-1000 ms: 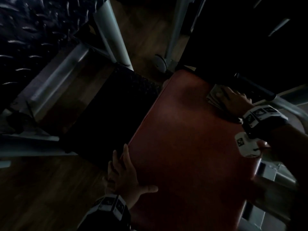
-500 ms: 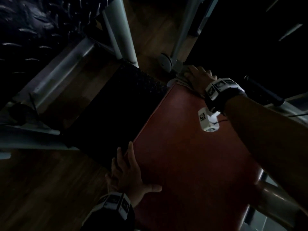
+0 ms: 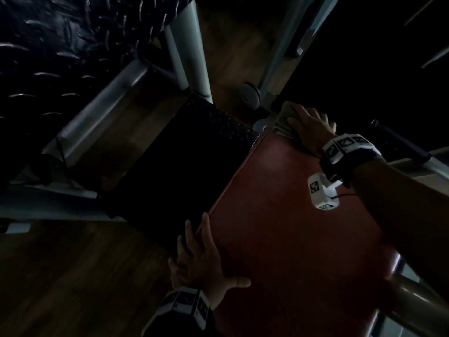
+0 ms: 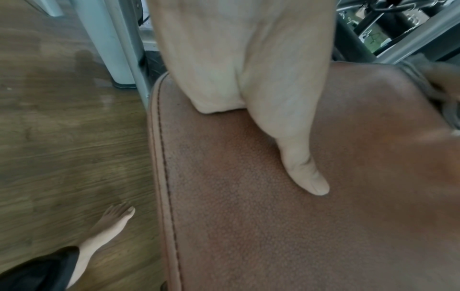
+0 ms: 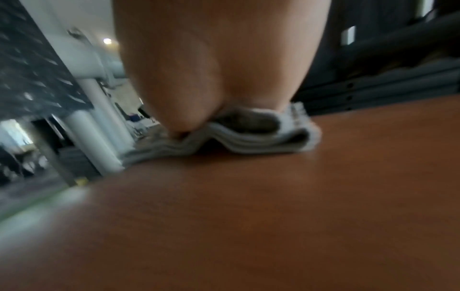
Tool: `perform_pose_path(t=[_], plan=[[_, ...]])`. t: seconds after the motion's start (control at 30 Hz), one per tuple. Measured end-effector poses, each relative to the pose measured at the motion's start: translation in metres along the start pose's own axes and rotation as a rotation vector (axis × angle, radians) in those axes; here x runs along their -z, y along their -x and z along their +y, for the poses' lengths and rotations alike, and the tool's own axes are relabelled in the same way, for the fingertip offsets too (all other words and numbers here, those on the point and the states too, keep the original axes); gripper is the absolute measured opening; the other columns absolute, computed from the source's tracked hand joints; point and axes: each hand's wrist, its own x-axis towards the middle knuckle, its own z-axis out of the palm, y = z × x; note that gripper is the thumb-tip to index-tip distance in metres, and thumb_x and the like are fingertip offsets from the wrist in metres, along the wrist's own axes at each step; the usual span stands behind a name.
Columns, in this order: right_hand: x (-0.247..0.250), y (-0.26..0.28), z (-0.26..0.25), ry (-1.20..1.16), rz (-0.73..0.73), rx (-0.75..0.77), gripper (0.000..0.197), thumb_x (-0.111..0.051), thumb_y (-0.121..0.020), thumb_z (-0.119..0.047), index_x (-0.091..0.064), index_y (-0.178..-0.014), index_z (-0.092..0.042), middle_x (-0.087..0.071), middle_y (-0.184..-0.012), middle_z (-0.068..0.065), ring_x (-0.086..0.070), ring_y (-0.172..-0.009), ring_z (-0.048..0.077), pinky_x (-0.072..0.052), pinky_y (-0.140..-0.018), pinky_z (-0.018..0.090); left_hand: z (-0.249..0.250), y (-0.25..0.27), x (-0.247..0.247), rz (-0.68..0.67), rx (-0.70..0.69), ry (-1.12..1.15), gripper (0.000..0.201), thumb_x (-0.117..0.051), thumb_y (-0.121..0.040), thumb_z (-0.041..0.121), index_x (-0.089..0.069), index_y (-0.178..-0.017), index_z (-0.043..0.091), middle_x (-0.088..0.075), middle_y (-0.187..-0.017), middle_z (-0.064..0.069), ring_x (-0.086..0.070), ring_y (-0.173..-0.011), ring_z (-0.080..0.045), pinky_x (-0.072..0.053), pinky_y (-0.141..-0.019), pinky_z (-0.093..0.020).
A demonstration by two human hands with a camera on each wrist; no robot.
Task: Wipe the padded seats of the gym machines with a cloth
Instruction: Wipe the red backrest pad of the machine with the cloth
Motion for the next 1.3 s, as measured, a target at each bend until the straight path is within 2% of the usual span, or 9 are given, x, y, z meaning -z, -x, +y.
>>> perform_pose_path(t=[0.2,0.33,0.53,0.77,0.87,0.97,1.1,1.2,1.3], plan=[[0.0,0.023,0.054,0.001,-0.008,-0.199,0.053,-0.023,-0.096,-0.063,-0.022,-0.146,-0.045,-0.027,-0.156,-0.001,-0.025,-0.14,0.035,-0.017,-0.11,0.057,0.0,-0.002,-0.001,-0.006,0.007,-0.031,0.156,-0.074,-0.043,0.08,0.054,-0.123,0.041,0.04,-0.15,-0.003,0.013,-0.146,-0.035,-0.013,-0.115,-0.06],[-0.007,0.016,0.026,0.009,0.027,-0.315,0.055,-0.02,-0.094,-0.064,-0.023,-0.145,-0.042,-0.028,-0.153,0.008,-0.024,-0.137,0.04,-0.014,-0.11,0.059,-0.002,-0.005,-0.004,0.005,0.006,-0.045,0.158,-0.072,-0.039,0.083,0.056,-0.121,0.04,0.041,-0.15,-0.005,0.011,-0.147,-0.036,-0.016,-0.115,-0.061],[-0.044,0.043,-0.037,0.087,0.162,0.065,0.056,-0.022,-0.096,-0.06,-0.013,-0.149,-0.044,-0.002,-0.16,0.004,0.001,-0.145,0.037,-0.005,-0.115,0.058,-0.002,-0.004,-0.003,0.018,-0.006,-0.037,0.158,-0.07,-0.036,0.085,0.056,-0.12,0.04,0.038,-0.15,-0.004,0.008,-0.147,-0.037,-0.016,-0.115,-0.06],[-0.061,0.1,-0.05,-0.007,0.171,0.13,0.06,-0.027,-0.094,-0.06,-0.009,-0.15,-0.046,0.012,-0.162,0.002,0.011,-0.148,0.03,-0.001,-0.117,0.057,-0.001,0.0,-0.002,0.017,-0.017,0.018,0.156,-0.077,-0.041,0.077,0.056,-0.116,0.045,0.037,-0.151,-0.002,0.014,-0.146,-0.036,-0.008,-0.114,-0.063],[-0.054,0.132,-0.042,-0.168,0.288,-0.063,0.061,-0.04,-0.095,-0.053,-0.012,-0.148,-0.05,0.018,-0.16,0.003,0.014,-0.148,0.027,0.003,-0.114,0.054,-0.002,0.001,-0.003,0.052,-0.017,0.011,0.158,-0.077,-0.038,0.078,0.053,-0.121,0.046,0.032,-0.154,-0.003,0.009,-0.146,-0.037,-0.01,-0.112,-0.064],[-0.054,0.175,-0.01,-0.345,0.359,-0.439,0.065,-0.046,-0.093,-0.043,-0.013,-0.149,-0.047,0.014,-0.16,0.01,0.008,-0.147,0.033,-0.004,-0.115,0.056,0.0,0.002,-0.001,0.046,-0.017,-0.001,0.159,-0.078,-0.037,0.077,0.051,-0.124,0.045,0.031,-0.154,-0.003,0.007,-0.146,-0.037,-0.012,-0.111,-0.065],[-0.084,0.232,0.051,-0.583,0.269,-0.96,0.072,-0.034,-0.082,-0.068,0.002,-0.144,-0.059,0.002,-0.161,0.015,-0.004,-0.146,0.041,-0.007,-0.115,0.06,-0.002,0.003,0.001,0.055,-0.008,-0.025,0.161,-0.077,-0.036,0.079,0.05,-0.127,0.042,0.026,-0.155,-0.003,0.003,-0.146,-0.038,-0.016,-0.111,-0.065],[-0.094,0.256,0.046,-0.655,0.334,-1.208,0.081,-0.04,-0.086,-0.07,-0.012,-0.153,-0.034,0.001,-0.161,0.015,-0.001,-0.146,0.041,-0.002,-0.116,0.057,-0.001,0.007,0.003,0.07,-0.016,-0.027,0.16,-0.074,-0.033,0.083,0.046,-0.131,0.043,0.021,-0.156,-0.003,-0.001,-0.145,-0.038,-0.019,-0.109,-0.067],[-0.101,0.268,0.03,-0.687,0.399,-1.221,0.125,-0.011,-0.056,-0.096,-0.017,-0.154,-0.017,-0.005,-0.16,0.019,-0.005,-0.146,0.041,-0.001,-0.116,0.053,-0.001,0.011,0.005,0.06,-0.036,-0.01,0.157,-0.073,-0.034,0.084,0.043,-0.133,0.043,0.019,-0.157,-0.004,-0.001,-0.146,-0.038,-0.018,-0.11,-0.066]])
